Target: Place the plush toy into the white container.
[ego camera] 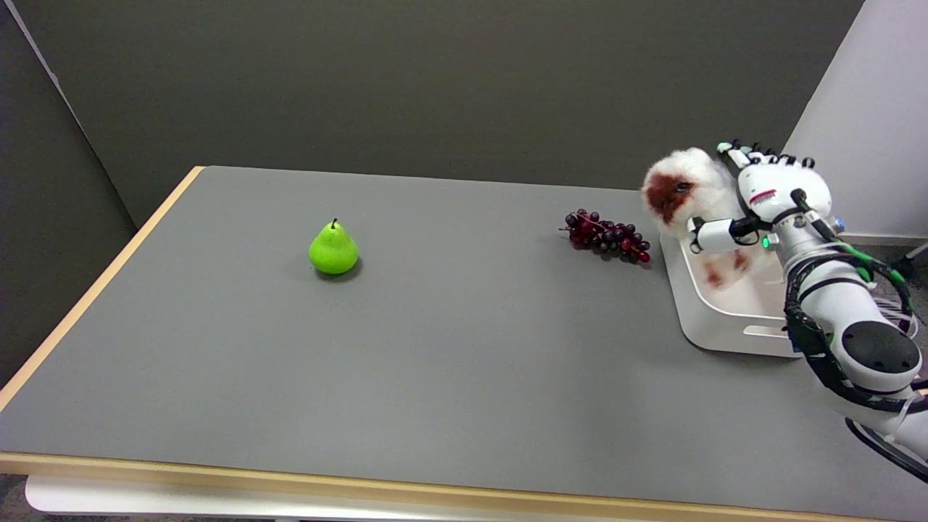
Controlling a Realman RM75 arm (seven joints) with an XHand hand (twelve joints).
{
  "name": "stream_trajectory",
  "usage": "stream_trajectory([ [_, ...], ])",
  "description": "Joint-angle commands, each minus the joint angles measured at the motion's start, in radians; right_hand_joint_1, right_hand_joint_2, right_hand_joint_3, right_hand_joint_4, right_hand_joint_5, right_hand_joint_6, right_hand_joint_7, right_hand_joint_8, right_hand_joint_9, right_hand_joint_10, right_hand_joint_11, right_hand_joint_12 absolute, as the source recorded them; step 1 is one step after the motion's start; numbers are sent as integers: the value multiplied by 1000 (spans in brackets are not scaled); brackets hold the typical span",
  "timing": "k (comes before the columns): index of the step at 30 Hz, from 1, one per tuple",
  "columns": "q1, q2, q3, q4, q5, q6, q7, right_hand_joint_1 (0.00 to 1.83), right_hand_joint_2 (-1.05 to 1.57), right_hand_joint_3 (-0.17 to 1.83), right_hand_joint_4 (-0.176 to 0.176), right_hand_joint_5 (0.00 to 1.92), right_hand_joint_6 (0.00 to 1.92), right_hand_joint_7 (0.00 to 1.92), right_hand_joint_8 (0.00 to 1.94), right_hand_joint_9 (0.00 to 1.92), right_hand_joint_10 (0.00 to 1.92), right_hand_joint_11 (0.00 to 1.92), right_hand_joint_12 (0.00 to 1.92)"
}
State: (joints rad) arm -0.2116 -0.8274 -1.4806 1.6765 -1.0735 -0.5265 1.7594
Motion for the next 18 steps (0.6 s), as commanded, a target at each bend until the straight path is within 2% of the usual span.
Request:
stream_trajectory([
  [1,-62,-33,53,-64,279,102,348,485,540,875,22,-1,65,-1,-1,-1,352,19,1123],
  [4,-46,-30,64,-51,261,153,429,491,521,794,23,-1,7,-1,-1,-1,187,-1,1126],
  [7,-19,-28,66,-25,188,174,492,475,514,779,37,-1,-1,-1,-1,-1,118,-1,1102],
  [9,1,-36,62,8,107,162,531,450,501,792,65,-1,-1,-1,-1,-1,8,-1,1024],
  [11,37,-54,58,68,9,142,537,452,512,782,65,-1,-1,-1,-1,-1,-1,-1,935],
  [13,73,-68,47,123,-40,113,537,476,572,662,71,-1,-1,-1,-1,-1,-1,-1,666],
  [16,155,-79,42,149,-121,117,538,469,585,666,68,-1,-1,-1,-1,-1,-1,-1,586],
  [18,215,-76,38,143,-113,124,537,454,591,685,65,-1,-1,-1,-1,-1,-1,-1,543],
])
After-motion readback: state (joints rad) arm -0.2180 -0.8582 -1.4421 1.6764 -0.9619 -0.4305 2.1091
